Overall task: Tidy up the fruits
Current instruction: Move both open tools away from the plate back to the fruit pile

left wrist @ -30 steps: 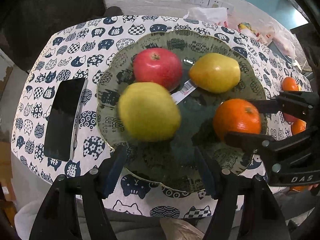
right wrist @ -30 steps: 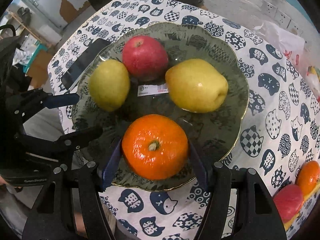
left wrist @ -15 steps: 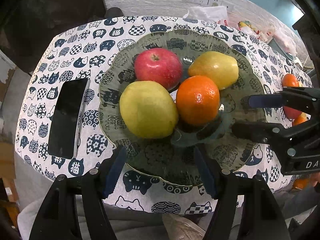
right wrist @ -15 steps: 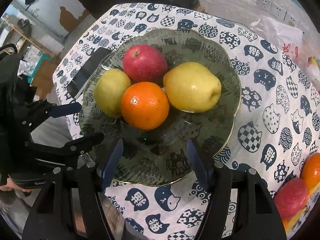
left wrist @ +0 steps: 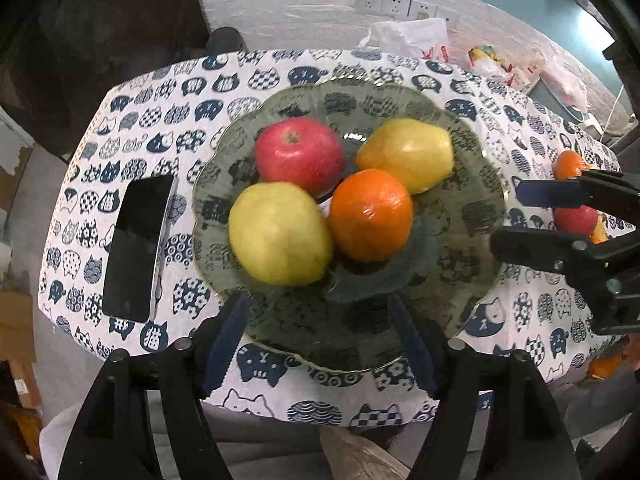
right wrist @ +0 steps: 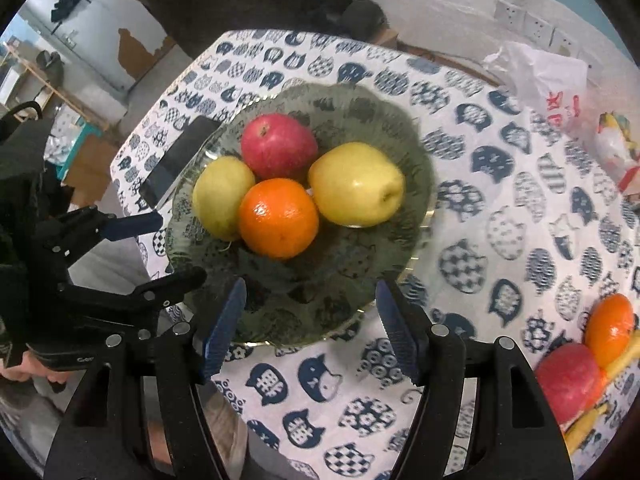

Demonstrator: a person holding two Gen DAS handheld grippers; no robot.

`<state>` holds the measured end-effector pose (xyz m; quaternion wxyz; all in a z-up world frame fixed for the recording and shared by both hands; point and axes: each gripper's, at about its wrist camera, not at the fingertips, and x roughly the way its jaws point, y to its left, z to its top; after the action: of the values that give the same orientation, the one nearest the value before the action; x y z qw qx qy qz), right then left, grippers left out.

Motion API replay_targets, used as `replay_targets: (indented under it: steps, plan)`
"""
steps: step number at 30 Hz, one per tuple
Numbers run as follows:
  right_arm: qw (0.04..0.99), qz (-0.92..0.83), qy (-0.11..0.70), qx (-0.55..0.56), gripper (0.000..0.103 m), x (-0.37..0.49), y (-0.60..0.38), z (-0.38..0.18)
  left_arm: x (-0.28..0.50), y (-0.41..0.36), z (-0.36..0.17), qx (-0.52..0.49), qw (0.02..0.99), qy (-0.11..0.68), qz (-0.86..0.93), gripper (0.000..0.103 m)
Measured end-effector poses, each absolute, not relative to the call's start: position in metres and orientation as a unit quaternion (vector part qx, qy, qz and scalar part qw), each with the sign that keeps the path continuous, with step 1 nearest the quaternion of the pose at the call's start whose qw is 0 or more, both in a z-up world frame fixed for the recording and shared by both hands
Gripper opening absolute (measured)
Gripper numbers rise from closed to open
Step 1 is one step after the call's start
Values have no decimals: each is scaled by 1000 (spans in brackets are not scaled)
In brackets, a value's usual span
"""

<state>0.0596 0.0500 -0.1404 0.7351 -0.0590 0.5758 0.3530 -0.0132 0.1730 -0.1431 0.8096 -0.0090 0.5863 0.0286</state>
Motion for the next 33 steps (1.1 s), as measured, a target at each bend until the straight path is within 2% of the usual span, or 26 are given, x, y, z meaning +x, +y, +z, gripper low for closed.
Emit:
replay_targets:
  steps: [5, 7, 10, 18, 21, 23, 33]
  plan:
    - [756, 329, 563, -62, 73, 58, 22, -124, -5, 152, -132, -6, 813, 582, 15, 77]
    - [764, 317, 558, -67, 74, 58, 9, -119, -3, 143, -128, -1, 815, 579, 8, 81]
    - [778, 293, 551, -76, 78, 57, -13, -112, -1, 127, -121, 6, 818, 576, -5, 81]
    - [797, 252, 543, -84, 81, 57, -63, -101, 13, 89, -108, 27, 826, 562, -28, 81]
    - [802, 236, 542, -86, 81, 58, -81, -97, 18, 72, -104, 35, 828, 559, -38, 83]
    - [806, 224, 540, -89, 82, 58, -95, -96, 21, 60, -102, 47, 829, 556, -43, 88]
    - [814, 174, 550, -65, 82, 66, -158, -102, 38, 6, -103, 94, 828, 548, -72, 88]
